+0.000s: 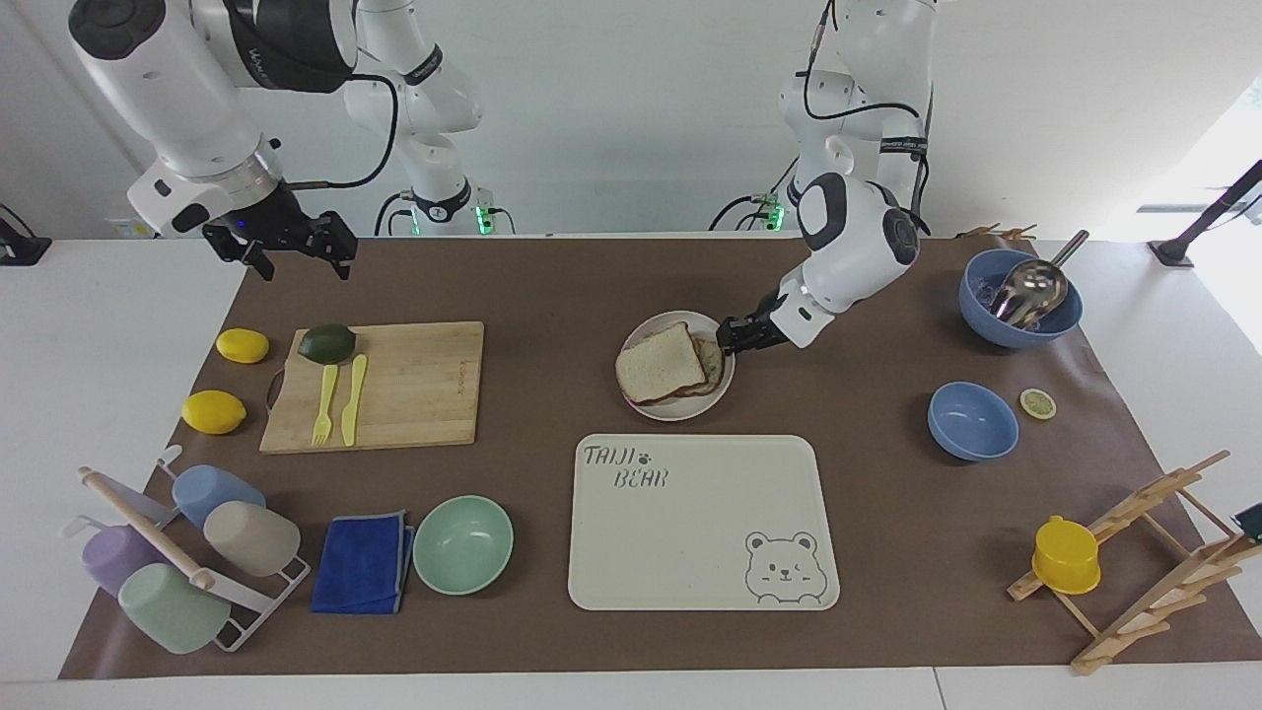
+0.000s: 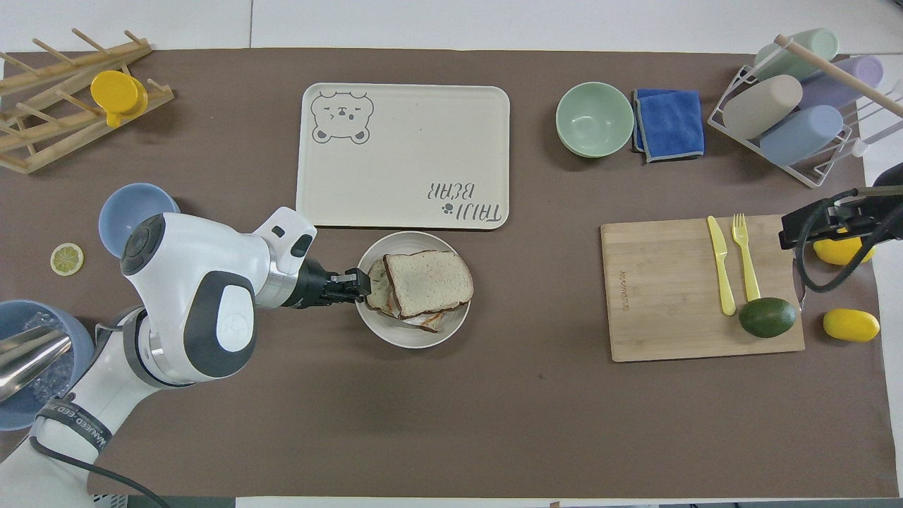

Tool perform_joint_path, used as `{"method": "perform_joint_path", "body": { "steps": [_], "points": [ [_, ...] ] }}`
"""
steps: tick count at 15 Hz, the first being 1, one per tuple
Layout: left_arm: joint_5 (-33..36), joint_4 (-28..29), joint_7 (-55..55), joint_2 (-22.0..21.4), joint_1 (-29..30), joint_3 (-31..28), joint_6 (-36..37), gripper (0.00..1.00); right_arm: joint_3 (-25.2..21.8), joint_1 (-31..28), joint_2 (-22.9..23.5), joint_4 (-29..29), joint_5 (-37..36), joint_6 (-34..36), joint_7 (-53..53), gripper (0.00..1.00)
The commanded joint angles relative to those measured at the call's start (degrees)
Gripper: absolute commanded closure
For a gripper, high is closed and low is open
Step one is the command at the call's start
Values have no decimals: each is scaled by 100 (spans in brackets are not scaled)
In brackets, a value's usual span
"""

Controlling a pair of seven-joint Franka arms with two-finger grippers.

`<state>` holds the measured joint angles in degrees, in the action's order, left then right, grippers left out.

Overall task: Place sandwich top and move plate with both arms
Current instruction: 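Slide the plate with the left gripper farther from the robot onto the bear tray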

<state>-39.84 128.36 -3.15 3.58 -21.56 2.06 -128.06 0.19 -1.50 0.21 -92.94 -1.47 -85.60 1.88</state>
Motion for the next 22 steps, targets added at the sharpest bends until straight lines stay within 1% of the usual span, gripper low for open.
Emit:
{"method": "perform_joint_path", "body": {
  "steps": [1, 4, 6, 7, 9, 12, 14, 15, 17, 18, 21, 22],
  "points": [
    [-392, -119, 454, 3, 143, 5, 264, 100, 16, -8, 5, 74, -82, 105, 181, 0],
    [-638, -153, 753, -24, 354, 5, 343, 100, 16, 1, 5, 74, -90, 122, 190, 0],
    [-928, -512, 816, 81, 460, -4, 492, 100, 16, -8, 5, 74, -90, 122, 347, 0],
    [-929, -697, 816, 169, 512, -13, 571, 100, 16, -8, 5, 74, -90, 122, 374, 0],
    [-929, -1074, 816, 406, 679, -4, 624, 100, 16, 1, 5, 74, -90, 114, 374, 0],
    [-929, -2014, 798, 1055, 768, -13, 721, 100, 16, 1, 5, 74, -90, 114, 366, 0],
    [-999, -2244, 824, 1285, 881, -13, 642, 100, 16, 1, 5, 74, -90, 114, 374, 0],
    [-939, -2437, 851, 1469, 1013, -13, 651, 100, 16, 1, 5, 74, -90, 122, 374, 0],
    [-956, -2841, 991, 1882, 1031, -13, 468, 100, 16, 1, 5, 74, -90, 131, 374, 0],
    [-973, -2948, 983, 1997, 1031, -13, 310, 100, 16, 1, 5, 74, -90, 131, 374, 0],
    [-999, -3089, 1009, 2252, 1128, -13, 160, 100, 25, 10, -4, 74, -90, 131, 374, 0],
    [-1052, -3107, 1009, 2314, 1085, -4, -102, 100, 25, 10, -4, 74, -90, 131, 374, 0]
  ]
}}
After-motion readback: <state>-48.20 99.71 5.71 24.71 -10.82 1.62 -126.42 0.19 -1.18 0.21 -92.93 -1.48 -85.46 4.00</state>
